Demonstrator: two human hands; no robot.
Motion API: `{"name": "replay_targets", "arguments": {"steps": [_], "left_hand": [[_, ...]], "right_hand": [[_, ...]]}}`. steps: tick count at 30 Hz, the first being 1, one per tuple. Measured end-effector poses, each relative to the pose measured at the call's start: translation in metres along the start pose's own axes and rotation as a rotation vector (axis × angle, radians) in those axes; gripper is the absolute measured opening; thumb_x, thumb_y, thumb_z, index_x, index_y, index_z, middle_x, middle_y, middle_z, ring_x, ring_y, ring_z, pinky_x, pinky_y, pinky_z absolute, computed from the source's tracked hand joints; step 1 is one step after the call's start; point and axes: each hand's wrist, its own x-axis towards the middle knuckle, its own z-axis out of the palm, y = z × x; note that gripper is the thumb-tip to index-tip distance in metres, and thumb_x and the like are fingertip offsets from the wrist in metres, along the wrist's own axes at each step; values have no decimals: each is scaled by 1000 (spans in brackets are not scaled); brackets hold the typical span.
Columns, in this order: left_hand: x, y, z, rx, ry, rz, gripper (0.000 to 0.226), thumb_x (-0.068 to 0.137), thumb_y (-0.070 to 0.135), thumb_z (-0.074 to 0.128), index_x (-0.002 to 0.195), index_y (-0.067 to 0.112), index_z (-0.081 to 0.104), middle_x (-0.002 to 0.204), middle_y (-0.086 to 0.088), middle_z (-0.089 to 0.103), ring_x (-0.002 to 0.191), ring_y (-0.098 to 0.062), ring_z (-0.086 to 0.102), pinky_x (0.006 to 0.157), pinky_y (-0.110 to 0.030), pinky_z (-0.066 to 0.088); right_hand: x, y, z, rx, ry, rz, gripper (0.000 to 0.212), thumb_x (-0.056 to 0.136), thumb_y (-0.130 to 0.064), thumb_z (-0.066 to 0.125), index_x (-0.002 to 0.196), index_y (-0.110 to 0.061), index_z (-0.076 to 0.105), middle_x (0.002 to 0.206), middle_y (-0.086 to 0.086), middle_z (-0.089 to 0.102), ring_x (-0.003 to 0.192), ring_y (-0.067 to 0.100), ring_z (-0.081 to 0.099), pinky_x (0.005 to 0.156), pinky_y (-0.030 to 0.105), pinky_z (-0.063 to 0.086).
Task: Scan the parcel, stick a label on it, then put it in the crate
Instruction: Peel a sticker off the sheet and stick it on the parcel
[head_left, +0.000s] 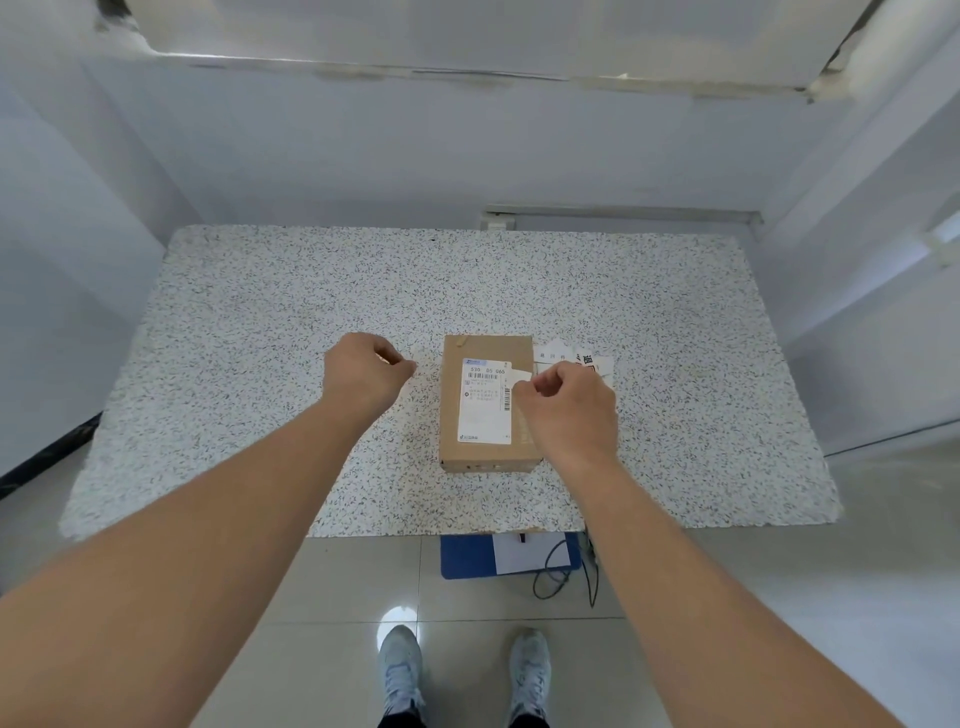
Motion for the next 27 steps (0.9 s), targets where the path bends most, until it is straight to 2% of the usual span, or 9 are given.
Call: {"name": "replay_targets", "arguments": {"steps": [3,5,8,10,15,20,24,27], "left_hand": [[-4,5,4,-97,-77,43,15,85,27,82,79,14,76,81,-7,76,77,-33,75,68,-42,64],[-6,11,6,-117,-192,90,14,84,26,83,78,15,78,79,-9,77,80,-32,76,77,-50,65],[-10,24,10,-110,-402,133,22,86,27,83,81,6,80,82,-15,78,78,-29,76,83,-52,63],[-13,33,13,-94,-480,158,29,86,30,82,82,2,80,83,-17,78,80,-31,75,86,-49,63],[-20,46,18,-194,-534,169,28,89,26,80,72,5,80,72,-10,75,71,-16,70,73,-25,62],[-18,45,18,-276,-553,131,29,92,19,77,89,-9,78,94,-26,77,80,-22,73,85,-34,64],[-15,43,15,-265,-498,101,21,94,9,72,97,-12,76,94,-26,76,81,-25,71,87,-39,64],[-14,41,8,-197,-487,115,14,93,4,71,98,-9,75,92,-21,76,83,-24,72,86,-37,64]], "right_hand": [[0,0,3,-29,9,-12,15,83,-42,70,80,-27,69,95,-4,69,83,15,67,70,37,60],[-1,0,5,-42,16,-27,15,84,-40,71,80,-26,71,98,-3,68,82,16,66,64,31,56],[-4,-5,5,-93,15,-72,16,88,-37,72,85,-21,74,104,-4,57,84,15,58,60,28,41],[-6,-7,5,-145,12,-121,16,90,-37,72,86,-21,73,105,-5,52,86,15,55,62,28,39],[-10,-11,6,-160,13,-231,17,91,-39,73,90,-23,76,107,-7,51,82,10,51,60,27,37],[-10,-11,6,-93,9,-294,18,92,-39,74,93,-21,77,104,-7,50,82,12,57,61,29,43],[-10,-8,7,-41,-35,-321,17,97,-36,71,105,-22,78,107,-5,50,88,15,62,70,34,54],[-9,-6,5,19,10,-242,15,100,-34,67,110,-25,74,109,-4,53,88,16,65,75,35,56]]}}
